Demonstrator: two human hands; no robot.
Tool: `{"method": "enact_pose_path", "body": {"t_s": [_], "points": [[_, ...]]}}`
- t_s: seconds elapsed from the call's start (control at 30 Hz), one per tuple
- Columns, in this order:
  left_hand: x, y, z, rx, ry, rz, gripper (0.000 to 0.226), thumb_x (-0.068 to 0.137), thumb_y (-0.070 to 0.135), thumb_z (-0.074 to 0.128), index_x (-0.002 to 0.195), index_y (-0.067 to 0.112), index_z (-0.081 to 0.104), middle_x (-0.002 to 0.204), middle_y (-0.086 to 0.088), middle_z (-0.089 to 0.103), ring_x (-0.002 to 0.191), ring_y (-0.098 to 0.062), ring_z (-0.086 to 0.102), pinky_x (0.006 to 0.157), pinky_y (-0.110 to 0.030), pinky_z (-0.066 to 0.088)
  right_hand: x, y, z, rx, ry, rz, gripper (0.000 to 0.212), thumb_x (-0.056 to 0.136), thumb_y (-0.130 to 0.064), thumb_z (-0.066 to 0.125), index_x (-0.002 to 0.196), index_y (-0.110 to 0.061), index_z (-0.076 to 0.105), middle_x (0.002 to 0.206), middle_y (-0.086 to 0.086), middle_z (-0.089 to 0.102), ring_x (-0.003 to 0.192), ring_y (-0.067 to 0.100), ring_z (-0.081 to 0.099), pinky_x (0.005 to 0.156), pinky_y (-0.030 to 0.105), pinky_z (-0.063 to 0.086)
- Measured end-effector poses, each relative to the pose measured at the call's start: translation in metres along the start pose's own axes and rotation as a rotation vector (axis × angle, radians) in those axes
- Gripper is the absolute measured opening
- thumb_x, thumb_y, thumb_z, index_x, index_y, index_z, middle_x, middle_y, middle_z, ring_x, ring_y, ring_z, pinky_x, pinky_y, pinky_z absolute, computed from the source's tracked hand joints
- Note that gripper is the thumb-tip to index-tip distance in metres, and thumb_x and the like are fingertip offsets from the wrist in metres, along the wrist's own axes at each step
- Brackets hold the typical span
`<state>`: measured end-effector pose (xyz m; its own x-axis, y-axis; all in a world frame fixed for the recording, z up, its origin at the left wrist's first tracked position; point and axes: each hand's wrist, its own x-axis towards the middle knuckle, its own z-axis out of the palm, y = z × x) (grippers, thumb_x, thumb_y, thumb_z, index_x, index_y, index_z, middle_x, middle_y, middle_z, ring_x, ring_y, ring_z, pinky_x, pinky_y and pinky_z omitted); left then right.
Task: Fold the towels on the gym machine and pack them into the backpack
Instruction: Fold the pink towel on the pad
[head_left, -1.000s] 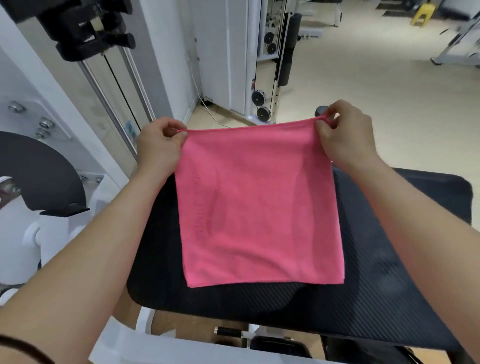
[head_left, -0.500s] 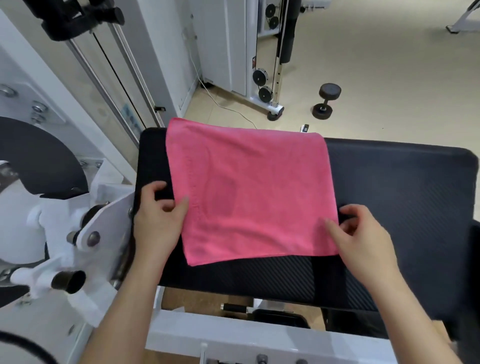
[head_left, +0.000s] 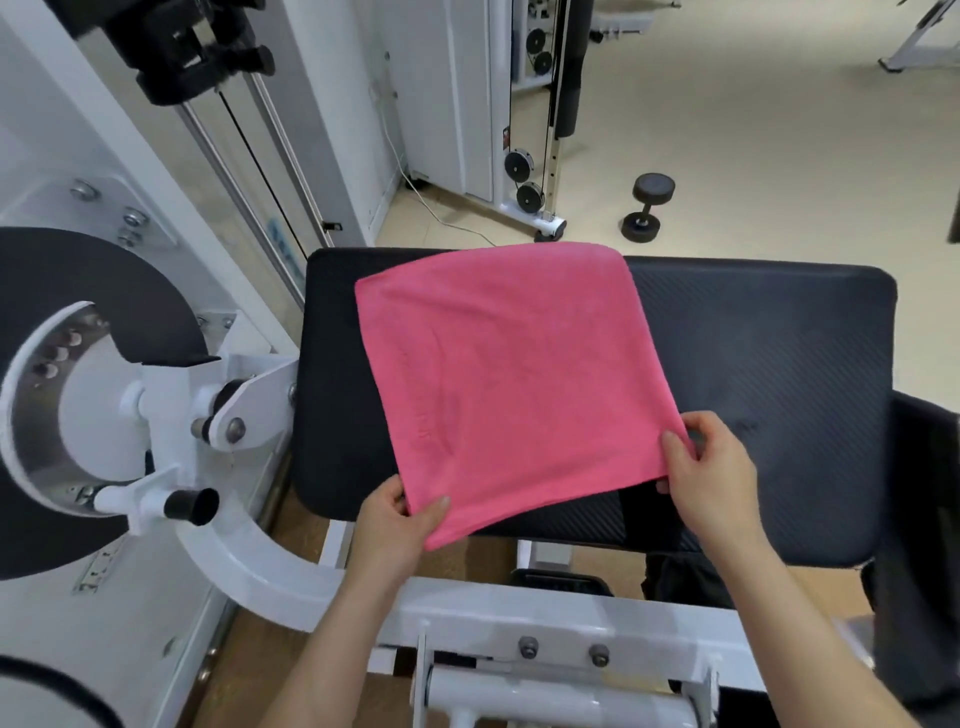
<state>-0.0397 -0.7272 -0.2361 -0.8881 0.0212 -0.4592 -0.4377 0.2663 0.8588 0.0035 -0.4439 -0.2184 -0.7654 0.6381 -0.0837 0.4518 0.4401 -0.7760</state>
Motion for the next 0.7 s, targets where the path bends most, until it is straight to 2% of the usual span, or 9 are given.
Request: {"method": "enact_pose_path", "body": {"t_s": [0.1, 0.2, 0.3, 0.37, 0.43, 0.5, 0.6, 0.67, 0.7], "points": [[-0.019, -0.02, 0.017, 0.058, -0.136, -0.043, 0.023, 0.081, 0.011, 0.077, 0.1, 0.018, 0.066, 0.094, 0.003, 0.074, 0.083, -0.006, 0.07, 0.065, -0.018, 0.052, 0.011, 0.0, -0.011, 0.003, 0.111, -0.013, 0.013, 0.092, -0.022, 0.058, 0.101, -0.018, 0.065, 0.089, -0.001, 0.067, 0.086, 0.023, 0.062, 0.076, 0.032, 0.044], [-0.03, -0.034, 0.034, 0.095, -0.238, -0.057, 0.013, 0.084, 0.016, 0.075, 0.094, 0.018, 0.067, 0.086, 0.004, 0.075, 0.076, -0.007, 0.07, 0.058, -0.017, 0.049, 0.024, -0.003, -0.02, 0.032, 0.207, 0.029, 0.022, 0.091, -0.027, 0.06, 0.108, -0.014, 0.063, 0.085, -0.002, 0.061, 0.087, 0.022, 0.058, 0.076, 0.028, 0.034], [-0.029, -0.03, 0.034, 0.307, -0.109, 0.041, 0.016, 0.088, 0.037, 0.068, 0.084, 0.021, 0.067, 0.076, 0.005, 0.071, 0.073, -0.014, 0.067, 0.063, -0.033, 0.053, 0.006, -0.002, -0.019, 0.029, 0.281, 0.037, 0.038, 0.085, -0.031, 0.066, 0.118, -0.015, 0.054, 0.099, 0.002, 0.055, 0.088, 0.017, 0.05, 0.076, 0.03, 0.036], [-0.022, -0.018, 0.019, 0.445, 0.094, 0.126, 0.021, 0.089, 0.039, 0.064, 0.08, 0.021, 0.06, 0.074, 0.007, 0.064, 0.07, -0.012, 0.06, 0.057, -0.03, 0.043, -0.026, 0.008, -0.004, 0.109, 0.309, 0.09, 0.038, 0.081, -0.028, 0.072, 0.11, -0.014, 0.052, 0.105, 0.007, 0.053, 0.088, 0.019, 0.05, 0.078, 0.034, 0.042], [-0.01, 0.0, 0.001, 0.492, 0.295, 0.259, 0.02, 0.088, 0.036, 0.065, 0.081, 0.02, 0.055, 0.078, 0.003, 0.059, 0.072, -0.016, 0.057, 0.058, -0.029, 0.037, -0.066, 0.016, 0.019, 0.299, 0.22, 0.278, 0.032, 0.079, -0.031, 0.074, 0.099, -0.017, 0.053, 0.107, 0.01, 0.059, 0.088, 0.021, 0.057, 0.082, 0.04, 0.048], [0.013, 0.017, -0.018, 0.461, 0.41, 0.388, 0.015, 0.087, 0.031, 0.066, 0.094, 0.022, 0.056, 0.096, 0.002, 0.055, 0.085, -0.018, 0.056, 0.071, -0.032, 0.044, -0.1, 0.018, 0.037, 0.468, 0.04, 0.454, 0.028, 0.079, -0.035, 0.073, 0.098, -0.021, 0.057, 0.107, 0.007, 0.064, 0.093, 0.022, 0.063, 0.089, 0.046, 0.053], [0.056, 0.039, -0.039, 0.487, 0.413, 0.475, 0.043, 0.09, 0.031, 0.062, 0.129, 0.023, 0.049, 0.126, -0.003, 0.049, 0.114, -0.023, 0.053, 0.099, -0.042, 0.045, -0.12, 0.007, 0.05, 0.612, -0.227, 0.574, 0.026, 0.088, -0.028, 0.069, 0.1, -0.007, 0.062, 0.098, 0.009, 0.066, 0.095, 0.029, 0.066, 0.092, 0.046, 0.054], [0.077, 0.052, -0.043, 0.522, 0.402, 0.46, 0.053, 0.091, 0.033, 0.06, 0.139, 0.02, 0.043, 0.135, -0.008, 0.047, 0.119, -0.026, 0.052, 0.102, -0.047, 0.044, -0.125, -0.003, 0.059, 0.703, -0.322, 0.645, 0.026, 0.089, -0.025, 0.069, 0.099, -0.002, 0.062, 0.098, 0.01, 0.065, 0.101, 0.032, 0.064, 0.089, 0.042, 0.054], [0.084, 0.056, -0.042, 0.527, 0.402, 0.44, 0.053, 0.091, 0.034, 0.06, 0.139, 0.019, 0.044, 0.131, -0.01, 0.049, 0.115, -0.027, 0.054, 0.101, -0.047, 0.045, -0.127, -0.006, 0.064, 0.766, -0.362, 0.694, 0.028, 0.088, -0.025, 0.07, 0.103, -0.003, 0.061, 0.104, 0.009, 0.065, 0.102, 0.028, 0.064, 0.089, 0.038, 0.055]]}}
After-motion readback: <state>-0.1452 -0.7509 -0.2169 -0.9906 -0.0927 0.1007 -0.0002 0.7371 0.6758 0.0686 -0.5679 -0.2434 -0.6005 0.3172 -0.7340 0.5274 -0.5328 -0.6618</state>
